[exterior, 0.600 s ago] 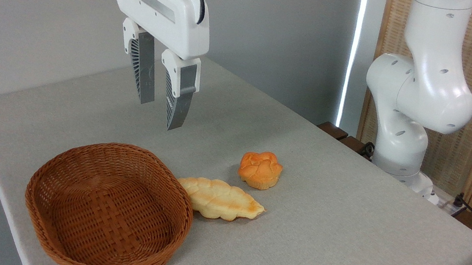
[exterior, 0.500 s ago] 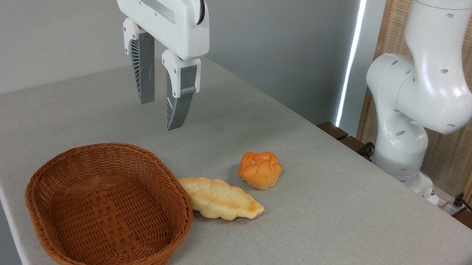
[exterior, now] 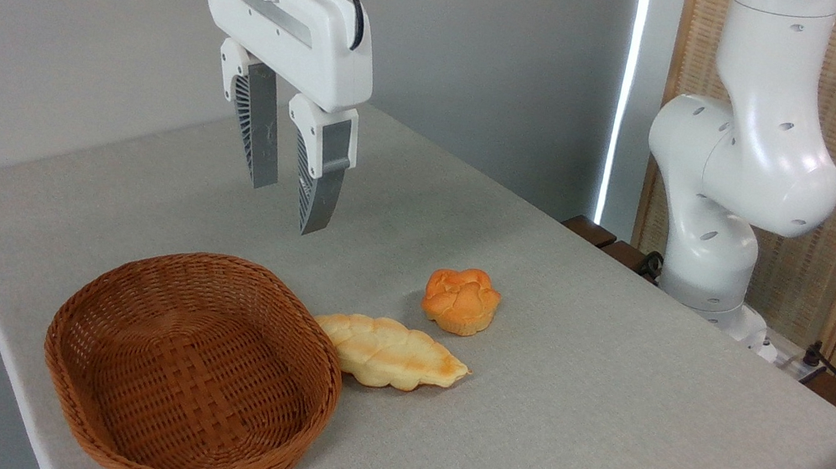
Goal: Put bread into the basket
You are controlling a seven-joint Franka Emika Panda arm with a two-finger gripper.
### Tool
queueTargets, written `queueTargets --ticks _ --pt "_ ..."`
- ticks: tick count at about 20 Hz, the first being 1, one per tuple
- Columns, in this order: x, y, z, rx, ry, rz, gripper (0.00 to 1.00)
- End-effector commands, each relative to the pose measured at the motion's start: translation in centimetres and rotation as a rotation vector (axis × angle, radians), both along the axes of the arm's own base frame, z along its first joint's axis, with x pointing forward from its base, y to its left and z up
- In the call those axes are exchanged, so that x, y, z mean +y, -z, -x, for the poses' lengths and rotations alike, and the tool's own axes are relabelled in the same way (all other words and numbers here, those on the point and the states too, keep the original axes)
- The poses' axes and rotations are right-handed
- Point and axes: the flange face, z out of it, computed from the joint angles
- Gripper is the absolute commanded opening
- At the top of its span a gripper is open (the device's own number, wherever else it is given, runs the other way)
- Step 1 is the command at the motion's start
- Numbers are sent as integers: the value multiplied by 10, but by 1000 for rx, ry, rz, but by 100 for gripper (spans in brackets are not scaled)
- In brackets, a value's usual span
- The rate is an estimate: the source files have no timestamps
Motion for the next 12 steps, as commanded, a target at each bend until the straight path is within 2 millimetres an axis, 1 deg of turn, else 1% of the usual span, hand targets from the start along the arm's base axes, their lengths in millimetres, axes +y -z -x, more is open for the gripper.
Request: queueTargets --ticks 1,8,9,10,12 --pt "1 1 8 37 3 -3 100" --pt "-2 0 11 47 11 -3 100" --pt "-8 1 12 48 23 -5 100" --pt "-12 0 17 48 32 -5 100" --pt "-11 6 26 52 36 -6 100"
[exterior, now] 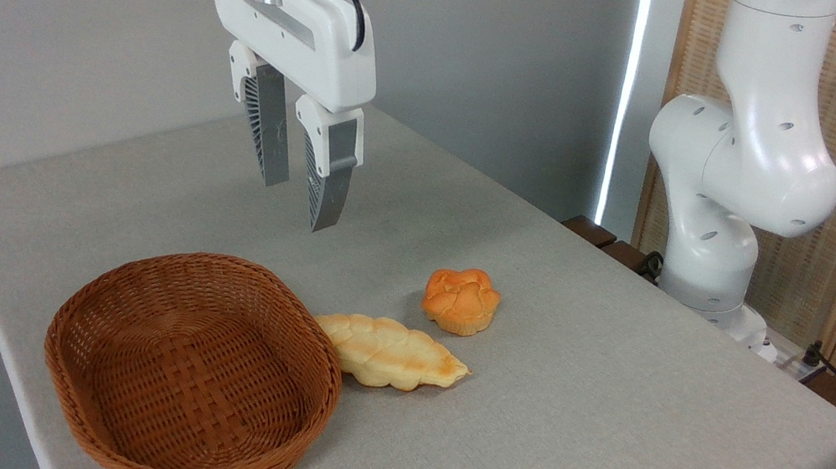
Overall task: Put bread into the basket
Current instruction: 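Move the gripper over the round orange bun and lower it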
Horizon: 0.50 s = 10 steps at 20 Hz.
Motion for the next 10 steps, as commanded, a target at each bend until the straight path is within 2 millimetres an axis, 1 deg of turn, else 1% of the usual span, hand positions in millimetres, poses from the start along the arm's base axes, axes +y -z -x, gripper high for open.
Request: queueTargets --ticks 1,4,6,7,9,10 --pt "-2 4 28 7 39 -1 100" --pt "4 18 61 -9 191 0 100" --pt "-1 30 82 9 294 -5 100" --pt "0 35 92 14 325 -2 100" --pt "4 52 113 26 380 3 100" --pt "4 63 122 34 422 5 100"
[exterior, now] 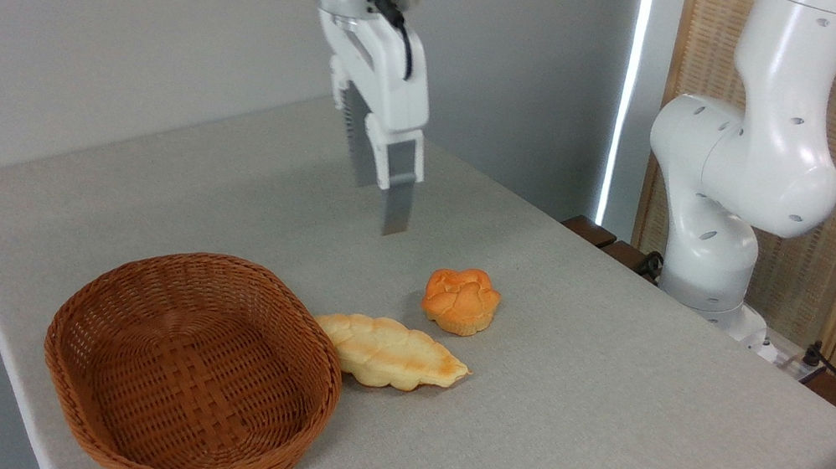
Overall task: Put bread into the basket
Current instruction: 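Move the gripper over the round orange bun and lower it, then close the gripper on the orange bun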
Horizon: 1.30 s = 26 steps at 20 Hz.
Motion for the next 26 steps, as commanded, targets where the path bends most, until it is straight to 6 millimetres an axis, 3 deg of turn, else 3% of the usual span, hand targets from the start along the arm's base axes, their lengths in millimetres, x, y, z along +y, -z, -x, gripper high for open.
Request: queueTargets --ticks 1,8,23,26 --pt "9 38 49 -4 147 8 100" --pt "15 78 61 29 352 33 100" --pt "16 132 61 95 358 31 100" --pt "16 136 62 98 359 26 100"
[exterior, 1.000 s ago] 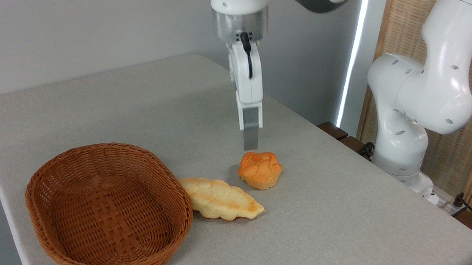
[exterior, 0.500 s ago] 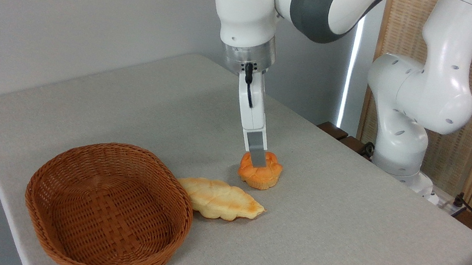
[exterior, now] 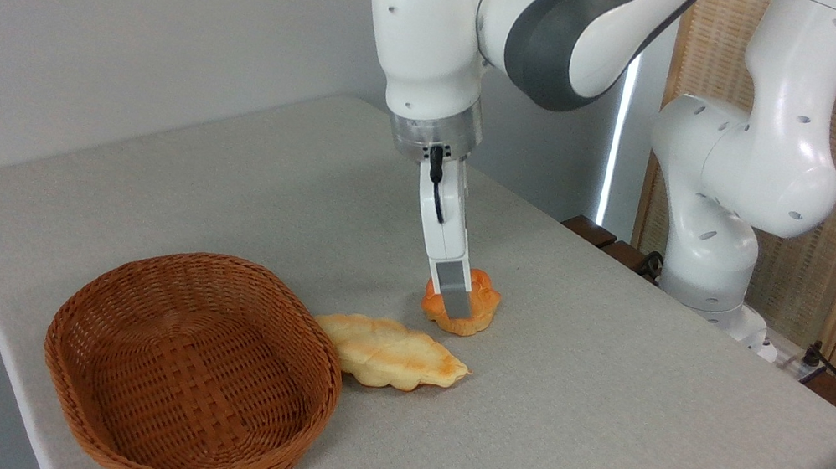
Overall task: Put bread into the basket
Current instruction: 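Close the gripper on the orange bun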
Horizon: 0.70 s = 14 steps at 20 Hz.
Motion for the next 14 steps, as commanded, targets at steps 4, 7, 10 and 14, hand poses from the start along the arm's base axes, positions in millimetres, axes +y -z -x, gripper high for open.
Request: queueTargets --ticks 4,7,10,14 --pt "7 16 7 7 44 -46 100" --pt "7 18 7 9 44 -46 100" --pt "5 20 7 14 41 -49 98" --pt "5 21 6 12 34 -49 95"
